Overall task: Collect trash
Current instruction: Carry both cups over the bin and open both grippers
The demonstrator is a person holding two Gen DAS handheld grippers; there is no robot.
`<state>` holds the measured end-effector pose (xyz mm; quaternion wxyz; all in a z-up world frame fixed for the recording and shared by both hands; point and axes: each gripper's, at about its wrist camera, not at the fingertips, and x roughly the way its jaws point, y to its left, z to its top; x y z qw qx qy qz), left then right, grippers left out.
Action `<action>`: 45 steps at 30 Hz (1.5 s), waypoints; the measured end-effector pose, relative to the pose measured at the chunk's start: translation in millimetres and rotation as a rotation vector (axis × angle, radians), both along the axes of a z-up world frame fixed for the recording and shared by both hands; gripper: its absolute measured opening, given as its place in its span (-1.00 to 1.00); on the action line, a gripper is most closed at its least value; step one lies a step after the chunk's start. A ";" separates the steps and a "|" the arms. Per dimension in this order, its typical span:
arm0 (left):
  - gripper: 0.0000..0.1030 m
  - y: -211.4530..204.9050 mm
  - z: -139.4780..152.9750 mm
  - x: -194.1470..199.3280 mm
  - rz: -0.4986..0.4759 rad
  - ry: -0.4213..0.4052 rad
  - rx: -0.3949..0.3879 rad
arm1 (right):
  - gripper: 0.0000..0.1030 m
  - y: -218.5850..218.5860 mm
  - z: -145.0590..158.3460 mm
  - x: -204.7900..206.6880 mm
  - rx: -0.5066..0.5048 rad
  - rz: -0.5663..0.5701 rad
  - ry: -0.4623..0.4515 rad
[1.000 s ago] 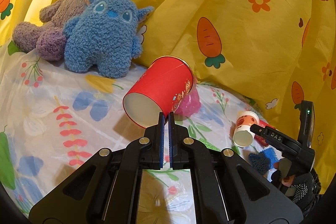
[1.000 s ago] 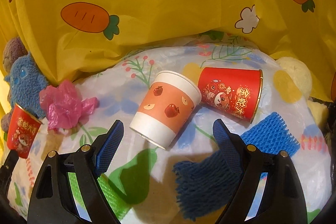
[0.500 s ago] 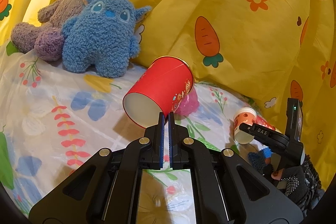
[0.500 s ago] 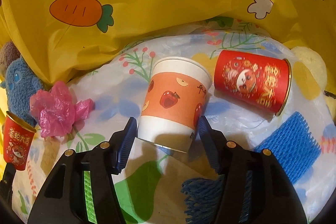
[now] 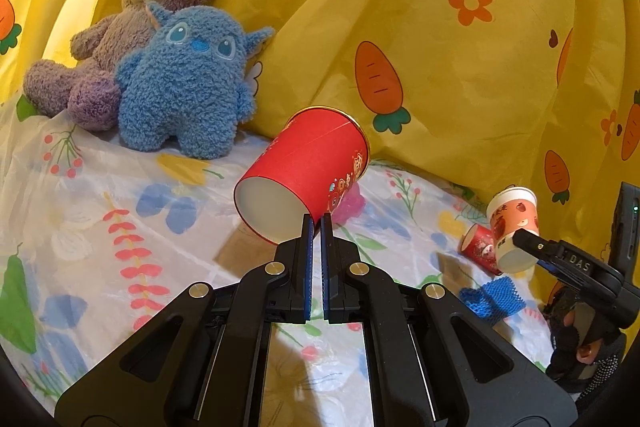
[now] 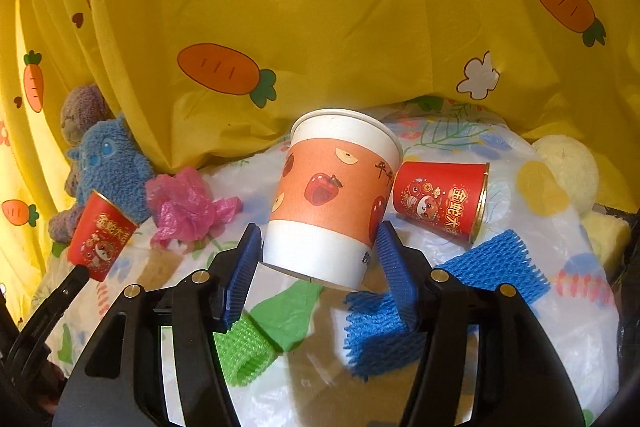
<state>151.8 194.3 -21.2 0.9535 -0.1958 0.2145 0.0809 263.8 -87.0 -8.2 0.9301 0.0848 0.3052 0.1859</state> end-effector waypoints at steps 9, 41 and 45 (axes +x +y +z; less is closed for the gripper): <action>-0.95 -51.9 23.7 -20.0 -0.083 -0.036 0.028 | 0.14 -54.5 26.3 -73.2 -0.020 -0.007 -0.115; -0.95 -418.1 53.8 29.5 -0.828 -0.064 0.053 | 0.14 -315.1 44.4 -168.7 -0.043 -0.538 -0.251; -0.95 -434.6 48.5 38.3 -0.858 -0.045 0.045 | 0.14 -321.4 43.1 -165.1 -0.046 -0.549 -0.251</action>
